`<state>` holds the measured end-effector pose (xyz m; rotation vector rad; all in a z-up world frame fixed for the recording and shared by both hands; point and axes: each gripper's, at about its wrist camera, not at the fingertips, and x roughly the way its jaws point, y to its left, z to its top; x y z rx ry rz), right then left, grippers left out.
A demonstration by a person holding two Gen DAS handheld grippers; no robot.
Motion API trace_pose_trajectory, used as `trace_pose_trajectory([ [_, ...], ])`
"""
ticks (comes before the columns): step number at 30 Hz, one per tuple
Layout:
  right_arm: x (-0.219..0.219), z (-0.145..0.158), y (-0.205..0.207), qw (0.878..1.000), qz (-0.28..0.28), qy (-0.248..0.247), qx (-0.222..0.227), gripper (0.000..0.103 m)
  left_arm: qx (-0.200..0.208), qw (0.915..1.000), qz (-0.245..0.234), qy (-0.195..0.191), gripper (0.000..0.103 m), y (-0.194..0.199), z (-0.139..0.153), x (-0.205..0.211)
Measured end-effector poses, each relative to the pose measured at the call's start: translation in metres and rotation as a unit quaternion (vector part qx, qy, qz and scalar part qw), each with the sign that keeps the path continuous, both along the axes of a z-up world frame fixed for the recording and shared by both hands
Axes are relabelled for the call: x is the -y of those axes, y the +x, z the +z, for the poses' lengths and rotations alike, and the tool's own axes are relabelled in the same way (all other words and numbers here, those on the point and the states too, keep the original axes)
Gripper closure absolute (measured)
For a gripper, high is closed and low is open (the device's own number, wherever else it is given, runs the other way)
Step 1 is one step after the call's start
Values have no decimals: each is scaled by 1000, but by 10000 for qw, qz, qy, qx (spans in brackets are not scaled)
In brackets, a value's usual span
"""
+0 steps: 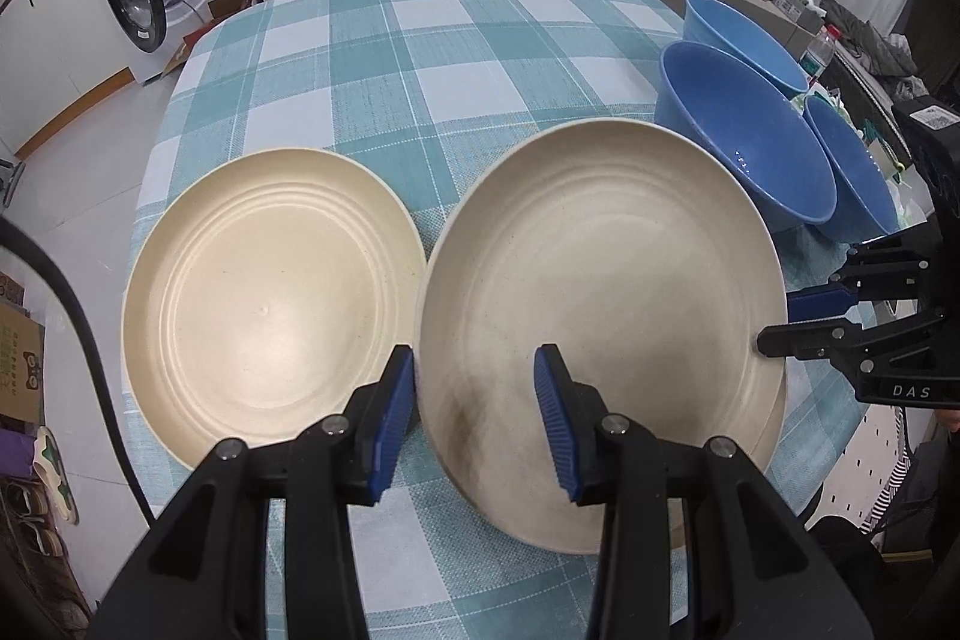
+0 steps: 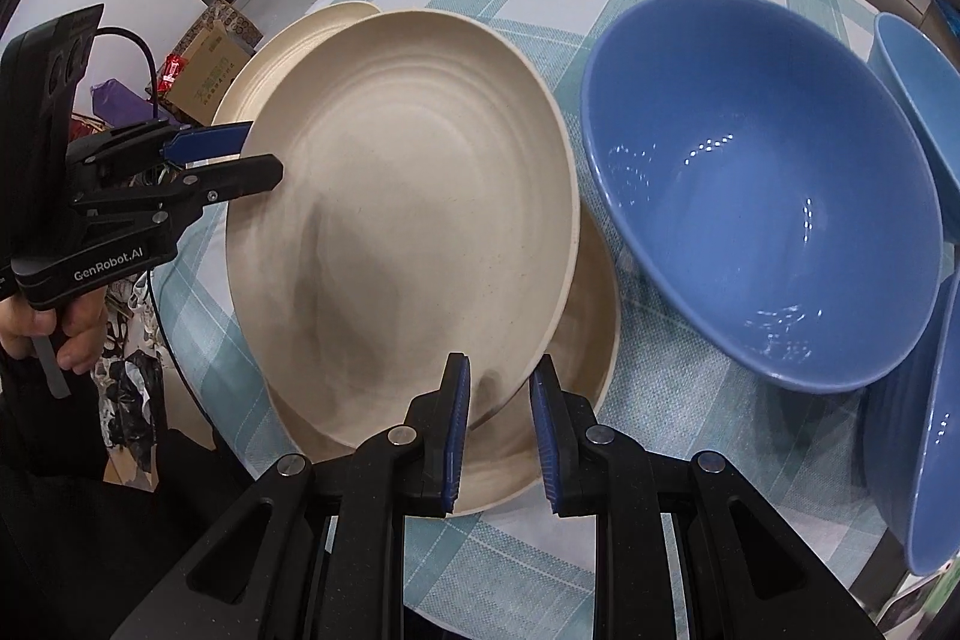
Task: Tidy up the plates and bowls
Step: 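Lower the right gripper's plate onto another cream plate while the left gripper holds its plate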
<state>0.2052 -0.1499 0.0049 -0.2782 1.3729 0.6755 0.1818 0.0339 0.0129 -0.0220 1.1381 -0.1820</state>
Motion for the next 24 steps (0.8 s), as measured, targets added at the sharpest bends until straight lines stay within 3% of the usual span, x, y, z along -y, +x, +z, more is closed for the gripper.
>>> trace_pose_trajectory([
  [24,4,-20,-4,9995,-52,-138,-264,82,-183,9995,-212,168,64,10,-14,15],
])
